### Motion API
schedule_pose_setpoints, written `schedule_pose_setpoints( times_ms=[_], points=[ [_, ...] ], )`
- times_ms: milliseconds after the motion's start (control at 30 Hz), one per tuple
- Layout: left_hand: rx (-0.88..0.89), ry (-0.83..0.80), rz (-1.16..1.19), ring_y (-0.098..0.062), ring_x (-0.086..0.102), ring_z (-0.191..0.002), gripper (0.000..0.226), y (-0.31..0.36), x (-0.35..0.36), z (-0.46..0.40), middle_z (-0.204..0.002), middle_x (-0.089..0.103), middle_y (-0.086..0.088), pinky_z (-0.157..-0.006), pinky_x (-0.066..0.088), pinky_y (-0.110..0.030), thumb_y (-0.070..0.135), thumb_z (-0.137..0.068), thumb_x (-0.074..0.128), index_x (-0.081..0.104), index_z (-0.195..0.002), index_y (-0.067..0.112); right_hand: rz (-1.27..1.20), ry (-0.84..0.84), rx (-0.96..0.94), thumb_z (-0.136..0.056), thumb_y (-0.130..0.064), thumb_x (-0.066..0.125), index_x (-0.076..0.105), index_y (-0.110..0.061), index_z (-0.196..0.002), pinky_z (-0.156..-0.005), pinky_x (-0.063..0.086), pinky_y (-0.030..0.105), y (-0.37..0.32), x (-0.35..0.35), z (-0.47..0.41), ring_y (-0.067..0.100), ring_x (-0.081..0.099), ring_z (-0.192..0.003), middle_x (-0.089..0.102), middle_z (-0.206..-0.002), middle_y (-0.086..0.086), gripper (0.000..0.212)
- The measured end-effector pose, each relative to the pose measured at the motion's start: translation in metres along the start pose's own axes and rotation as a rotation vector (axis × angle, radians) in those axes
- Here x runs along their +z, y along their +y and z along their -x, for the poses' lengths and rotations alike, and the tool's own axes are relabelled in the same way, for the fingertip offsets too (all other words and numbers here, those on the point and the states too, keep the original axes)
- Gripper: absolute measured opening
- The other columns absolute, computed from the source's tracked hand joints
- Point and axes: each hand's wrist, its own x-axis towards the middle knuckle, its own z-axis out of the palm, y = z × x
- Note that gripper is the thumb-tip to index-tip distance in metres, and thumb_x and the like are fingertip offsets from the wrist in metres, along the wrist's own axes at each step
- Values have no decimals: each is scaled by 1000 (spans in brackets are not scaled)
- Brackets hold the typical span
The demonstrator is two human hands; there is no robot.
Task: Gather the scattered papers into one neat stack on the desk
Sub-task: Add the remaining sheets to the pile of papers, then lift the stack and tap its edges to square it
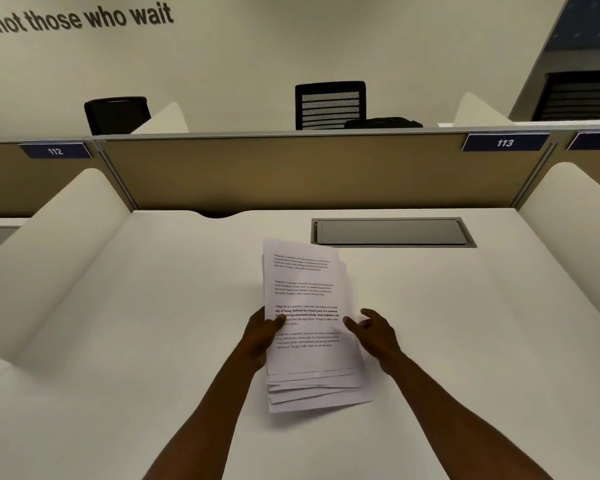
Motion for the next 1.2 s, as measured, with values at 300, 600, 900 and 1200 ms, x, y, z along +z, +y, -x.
schedule_pose_setpoints(
  times_ms=[300, 600, 900, 1200],
  points=[
    [-94, -18, -103, -35, 70, -104, 41, -24, -3, -1, -121, 70, -19, -90, 57, -50, 18, -95, 64, 58, -133, 3, -320, -171, 153, -82, -12, 77, 64, -3, -117, -92, 55, 55, 8, -8, 0, 34, 70, -96, 73, -103, 13, 39],
    [19, 263, -351, -30, 68, -108, 47, -37, 19, -7, -116, 72, -11, -98, 55, -40, 35, -84, 77, 68, -120, 7, -205, -15, 109, -83, -27, 76, 65, -9, -106, -78, 55, 37, 10, -11, -1, 30, 66, -99, 68, -109, 11, 30],
    [127, 24, -175, -30, 70, -107, 38, -15, 39, -2, -121, 71, -15, -89, 59, -42, 4, -89, 69, 65, -126, 7, -417, 37, 78, -80, 6, 72, 62, -11, -98, -72, 59, 38, 9, -32, 7, 32, 68, -91, 69, -112, 20, 27],
    [452, -82, -143, -21, 74, -96, 32, 70, 82, 20, -113, 75, -4, -75, 62, -31, 9, -88, 70, 66, -120, 11, -608, 158, -376, -86, -2, 67, 65, -33, -97, -70, 60, 24, -52, -95, 32, 16, 74, -88, 77, -99, -1, 34]
  ],
)
